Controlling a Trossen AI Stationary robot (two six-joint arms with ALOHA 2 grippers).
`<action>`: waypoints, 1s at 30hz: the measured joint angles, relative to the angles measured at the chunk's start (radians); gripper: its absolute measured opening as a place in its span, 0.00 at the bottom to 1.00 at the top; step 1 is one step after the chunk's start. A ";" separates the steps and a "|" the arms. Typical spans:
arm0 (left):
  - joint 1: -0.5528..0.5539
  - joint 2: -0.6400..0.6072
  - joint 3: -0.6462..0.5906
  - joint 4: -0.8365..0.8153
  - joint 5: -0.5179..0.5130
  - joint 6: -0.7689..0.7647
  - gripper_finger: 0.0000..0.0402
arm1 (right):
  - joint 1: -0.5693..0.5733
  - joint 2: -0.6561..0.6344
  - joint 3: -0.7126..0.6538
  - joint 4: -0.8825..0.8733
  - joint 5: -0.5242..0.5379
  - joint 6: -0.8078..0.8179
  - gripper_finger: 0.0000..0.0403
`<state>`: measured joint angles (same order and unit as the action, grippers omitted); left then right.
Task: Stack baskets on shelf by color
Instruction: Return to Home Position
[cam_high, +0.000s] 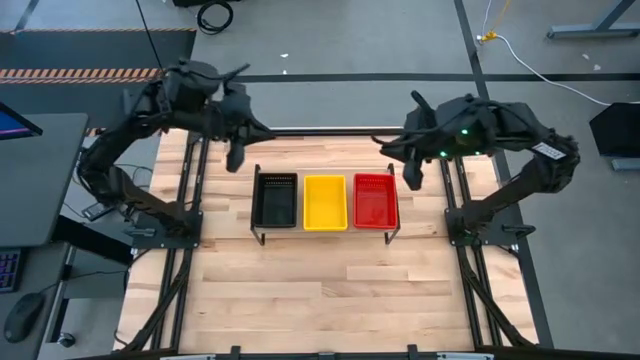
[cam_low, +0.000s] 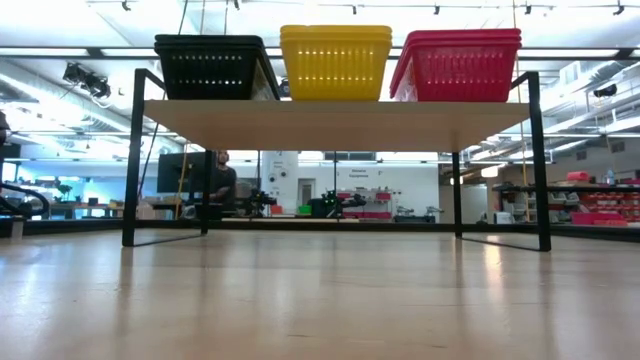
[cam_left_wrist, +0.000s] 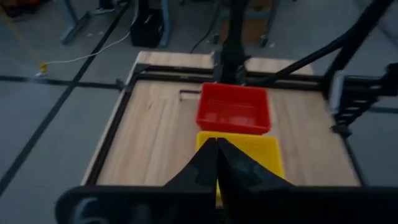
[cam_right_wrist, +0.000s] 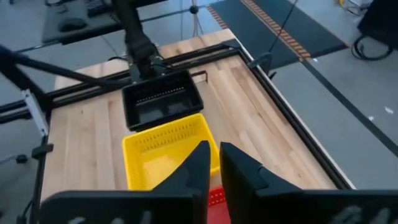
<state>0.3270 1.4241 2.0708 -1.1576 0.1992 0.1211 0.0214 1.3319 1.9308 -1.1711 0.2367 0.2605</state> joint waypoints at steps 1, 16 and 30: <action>0.012 -0.006 0.000 0.001 0.027 0.000 0.02 | 0.004 -0.007 0.000 -0.006 0.001 -0.007 0.08; 0.035 -0.104 -0.022 0.131 0.041 -0.073 0.01 | 0.012 -0.397 -0.470 0.397 -0.004 0.053 0.01; -0.185 -0.517 -0.875 0.755 -0.259 -0.479 0.00 | 0.012 -0.815 -0.899 0.546 -0.052 0.120 0.01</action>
<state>0.1416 0.9066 1.1962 -0.4030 -0.0597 -0.3575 0.0334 0.5171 1.0315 -0.6250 0.1849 0.3807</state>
